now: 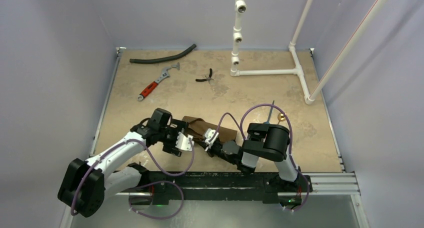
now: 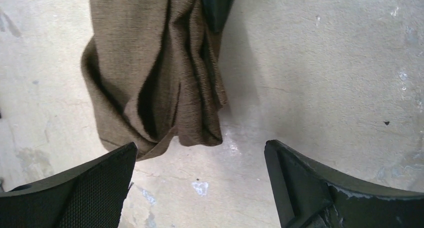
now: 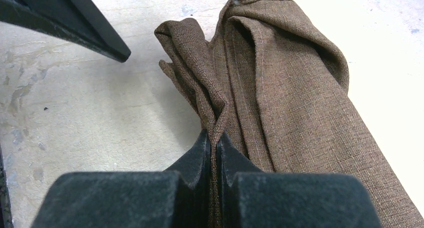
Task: Fold the napkin into a case and place the utensils inside
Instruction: Pick up the 2/3-rectangle-folded napkin at the center of the board.
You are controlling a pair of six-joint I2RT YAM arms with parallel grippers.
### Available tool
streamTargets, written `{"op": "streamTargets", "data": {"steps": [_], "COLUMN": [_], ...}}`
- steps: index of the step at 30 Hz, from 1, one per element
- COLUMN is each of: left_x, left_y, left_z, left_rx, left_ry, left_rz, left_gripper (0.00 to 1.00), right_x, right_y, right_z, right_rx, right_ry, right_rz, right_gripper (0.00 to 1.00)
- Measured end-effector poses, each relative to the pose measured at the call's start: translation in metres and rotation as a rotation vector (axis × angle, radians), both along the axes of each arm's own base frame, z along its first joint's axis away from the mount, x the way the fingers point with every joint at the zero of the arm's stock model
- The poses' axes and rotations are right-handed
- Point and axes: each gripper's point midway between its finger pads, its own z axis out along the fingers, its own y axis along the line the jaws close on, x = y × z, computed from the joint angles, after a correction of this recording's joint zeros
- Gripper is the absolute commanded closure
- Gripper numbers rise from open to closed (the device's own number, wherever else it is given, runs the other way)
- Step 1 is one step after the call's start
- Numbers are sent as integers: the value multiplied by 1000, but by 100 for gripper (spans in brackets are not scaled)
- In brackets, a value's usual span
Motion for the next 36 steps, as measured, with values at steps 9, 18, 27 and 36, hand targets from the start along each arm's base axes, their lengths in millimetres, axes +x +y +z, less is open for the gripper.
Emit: {"op": "streamTargets", "data": {"steps": [9,18,27,36], "left_x": [7,5,-2,0], "left_y": [-6,-29,-34,-31], "left_z": [-17,-19,-27,-24], "left_rx": [-4,-17,24,28], "left_ry": [-2,-18,-2,28], "left_rz": [-25,-95,-100,-39], "left_gripper": [3,41,71,100], "right_x": [-1,-1,-1,-3], "right_y": [-1,-1,-1,-2], "right_z": [0,0,0,2], "right_rx": [6,12,18,19], "right_ry": [11,20,29,29], "right_rz": [-2,-5,-10,-2], "right_gripper": [100,100,100,96]}}
